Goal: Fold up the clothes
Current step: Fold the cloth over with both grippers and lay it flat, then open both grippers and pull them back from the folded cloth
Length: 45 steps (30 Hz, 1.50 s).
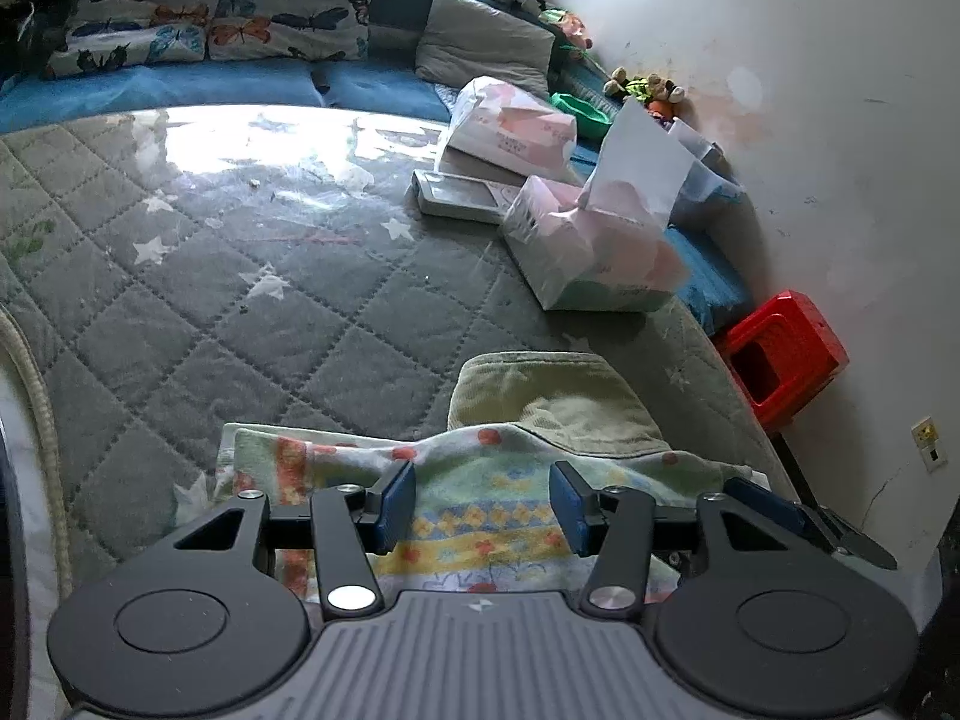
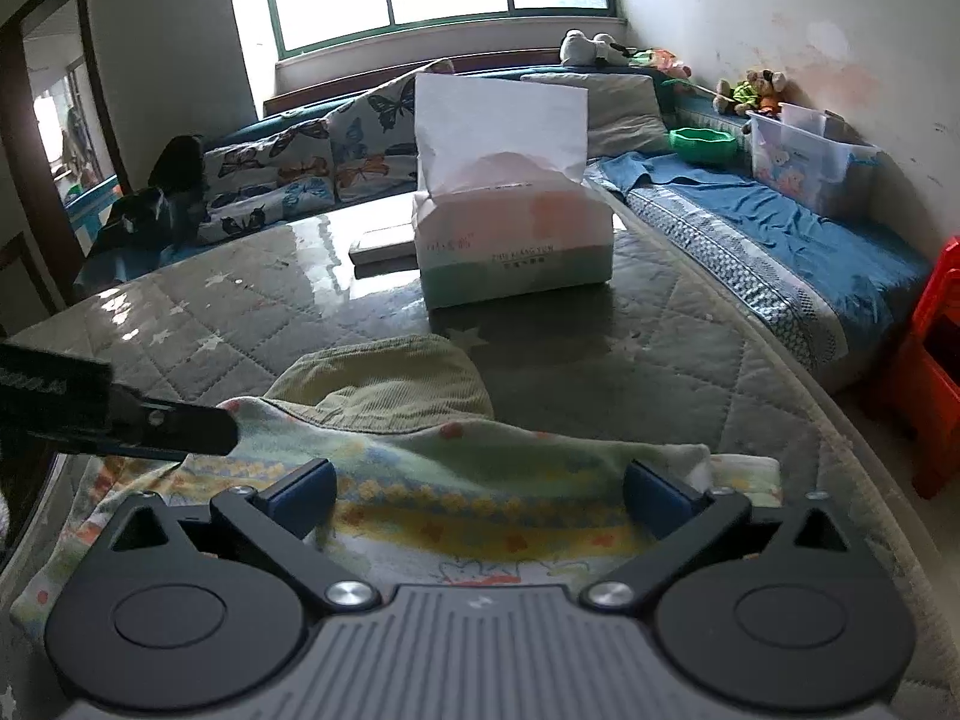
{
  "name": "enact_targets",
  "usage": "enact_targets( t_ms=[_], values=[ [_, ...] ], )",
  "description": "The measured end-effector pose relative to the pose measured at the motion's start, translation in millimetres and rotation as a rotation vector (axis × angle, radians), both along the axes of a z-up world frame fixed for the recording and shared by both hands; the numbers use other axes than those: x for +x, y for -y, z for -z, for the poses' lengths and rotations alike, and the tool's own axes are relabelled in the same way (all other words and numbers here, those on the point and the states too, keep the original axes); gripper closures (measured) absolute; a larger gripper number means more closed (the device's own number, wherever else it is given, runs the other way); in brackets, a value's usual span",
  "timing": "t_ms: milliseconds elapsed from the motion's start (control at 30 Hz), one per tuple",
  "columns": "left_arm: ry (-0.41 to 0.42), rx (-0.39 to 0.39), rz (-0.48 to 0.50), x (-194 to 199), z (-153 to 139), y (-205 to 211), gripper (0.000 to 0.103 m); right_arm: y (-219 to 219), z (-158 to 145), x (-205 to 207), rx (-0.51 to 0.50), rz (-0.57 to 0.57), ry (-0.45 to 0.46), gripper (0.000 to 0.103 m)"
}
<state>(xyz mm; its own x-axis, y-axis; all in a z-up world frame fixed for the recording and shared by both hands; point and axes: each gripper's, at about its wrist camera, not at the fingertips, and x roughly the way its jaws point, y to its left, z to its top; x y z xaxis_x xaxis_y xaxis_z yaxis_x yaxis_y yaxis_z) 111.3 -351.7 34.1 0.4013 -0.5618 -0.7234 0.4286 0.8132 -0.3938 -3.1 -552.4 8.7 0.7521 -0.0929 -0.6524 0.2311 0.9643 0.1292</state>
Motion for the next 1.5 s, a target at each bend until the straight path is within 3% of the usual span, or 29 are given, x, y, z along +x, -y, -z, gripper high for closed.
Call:
enact_targets(
  t_ms=[133,400,667,900,1000,1067,1300,1500],
  values=[
    [0.055,0.003,0.036,-18,-9,-13,0.050,-4,-8,-13,0.005,0.005,0.021,0.000],
    [0.176,0.086,0.113,-63,-10,-34,0.050,-23,-11,-56,-0.005,-0.026,0.013,0.000],
    [0.192,0.120,0.112,-87,8,-52,0.050,-40,0,-91,-0.041,-0.036,-0.008,0.000],
    [0.187,0.093,0.088,-99,8,-65,0.049,-46,2,-107,-0.044,-0.008,0.004,0.000],
    [0.192,0.093,0.088,-108,5,-71,0.044,-48,1,-114,-0.034,0.011,0.005,0.000],
    [0.203,0.104,0.084,-113,3,-73,0.036,-50,1,-118,-0.026,0.027,0.003,0.000],
    [0.191,0.111,0.066,-128,5,-86,0.026,-63,2,-128,-0.046,0.068,-0.009,0.000],
    [0.197,0.121,0.062,-142,8,-94,0.007,-68,2,-139,-0.031,0.119,-0.018,0.000]
  ],
)
